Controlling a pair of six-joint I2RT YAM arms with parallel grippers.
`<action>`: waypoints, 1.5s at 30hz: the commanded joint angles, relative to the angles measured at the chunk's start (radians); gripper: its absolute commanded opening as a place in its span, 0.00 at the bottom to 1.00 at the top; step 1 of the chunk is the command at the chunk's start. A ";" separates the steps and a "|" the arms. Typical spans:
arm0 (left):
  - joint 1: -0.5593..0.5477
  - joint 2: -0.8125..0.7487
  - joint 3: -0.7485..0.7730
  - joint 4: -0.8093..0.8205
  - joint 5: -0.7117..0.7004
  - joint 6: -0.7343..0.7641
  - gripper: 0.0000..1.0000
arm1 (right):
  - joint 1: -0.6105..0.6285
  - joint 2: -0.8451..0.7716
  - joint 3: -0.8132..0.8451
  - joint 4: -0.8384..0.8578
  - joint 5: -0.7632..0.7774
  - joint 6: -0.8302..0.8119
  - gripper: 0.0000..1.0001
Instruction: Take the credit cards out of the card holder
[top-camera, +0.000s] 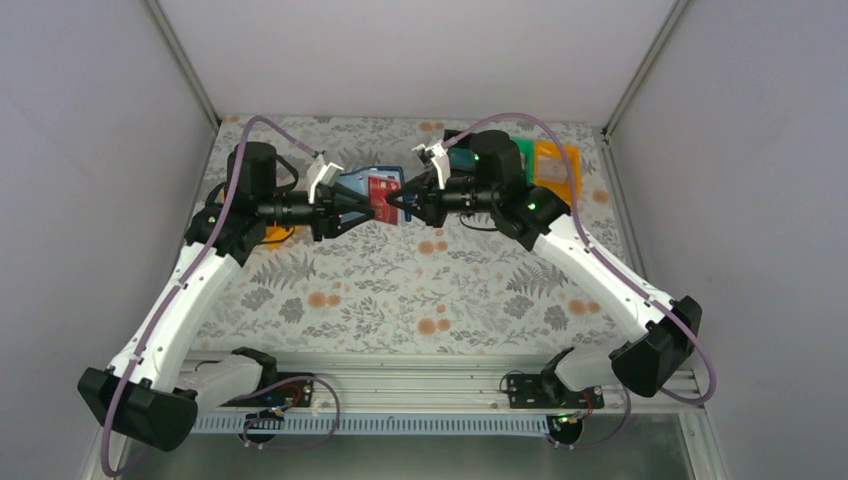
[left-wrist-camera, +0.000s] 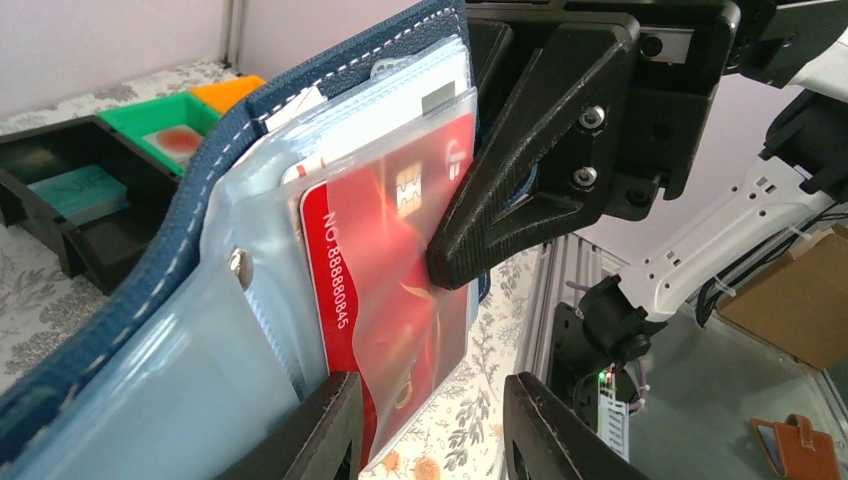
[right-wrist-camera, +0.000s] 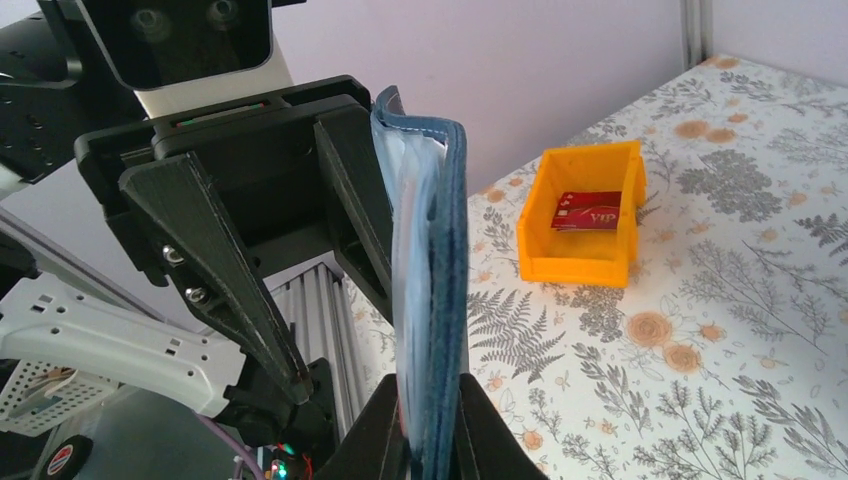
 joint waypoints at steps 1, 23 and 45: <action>0.010 -0.027 -0.015 0.023 -0.043 -0.005 0.37 | 0.015 -0.037 0.040 0.059 -0.136 -0.041 0.04; -0.046 -0.029 0.007 0.101 0.126 0.063 0.32 | 0.029 -0.045 0.023 0.089 -0.275 -0.105 0.04; -0.036 -0.016 -0.028 0.244 0.204 -0.177 0.02 | 0.029 0.083 0.075 0.080 -0.035 -0.009 0.04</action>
